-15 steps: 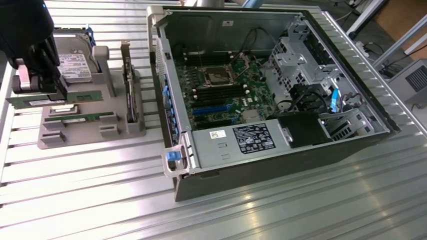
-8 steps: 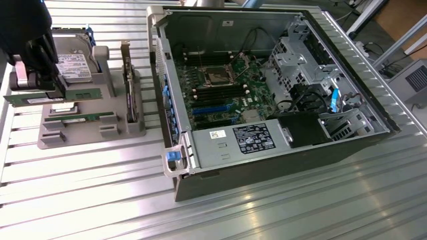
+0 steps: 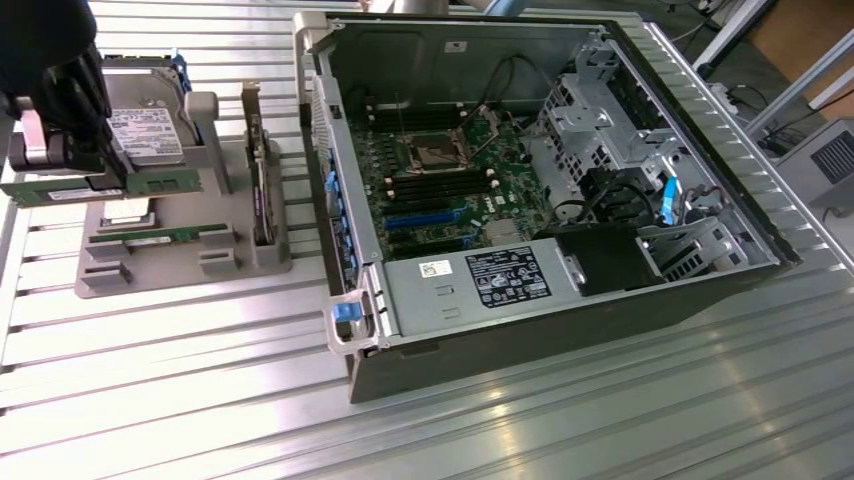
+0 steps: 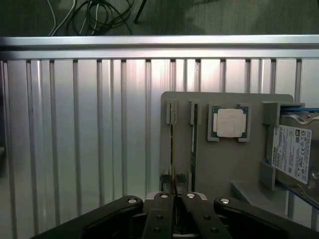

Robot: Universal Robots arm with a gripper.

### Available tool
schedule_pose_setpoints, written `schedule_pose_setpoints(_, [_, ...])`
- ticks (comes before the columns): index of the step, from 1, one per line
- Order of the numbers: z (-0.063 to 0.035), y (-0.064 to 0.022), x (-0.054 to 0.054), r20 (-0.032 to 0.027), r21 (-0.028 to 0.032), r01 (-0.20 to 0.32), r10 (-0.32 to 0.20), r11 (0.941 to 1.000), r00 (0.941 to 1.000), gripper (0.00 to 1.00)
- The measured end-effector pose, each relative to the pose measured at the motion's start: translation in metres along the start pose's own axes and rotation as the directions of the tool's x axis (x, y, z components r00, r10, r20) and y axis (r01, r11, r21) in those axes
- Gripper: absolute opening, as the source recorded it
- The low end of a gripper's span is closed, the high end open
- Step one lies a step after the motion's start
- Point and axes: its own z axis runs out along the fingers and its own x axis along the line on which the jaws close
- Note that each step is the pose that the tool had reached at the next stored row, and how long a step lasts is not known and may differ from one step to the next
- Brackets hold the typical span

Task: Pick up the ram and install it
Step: 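Pick up the ram and move it above insertion slot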

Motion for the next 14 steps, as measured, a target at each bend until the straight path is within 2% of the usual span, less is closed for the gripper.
schedule_pose_setpoints(14, [-0.0164, 0.0000, 0.001, 0.0001, 0.0001, 0.000, 0.000, 1.0000, 1.0000, 0.12])
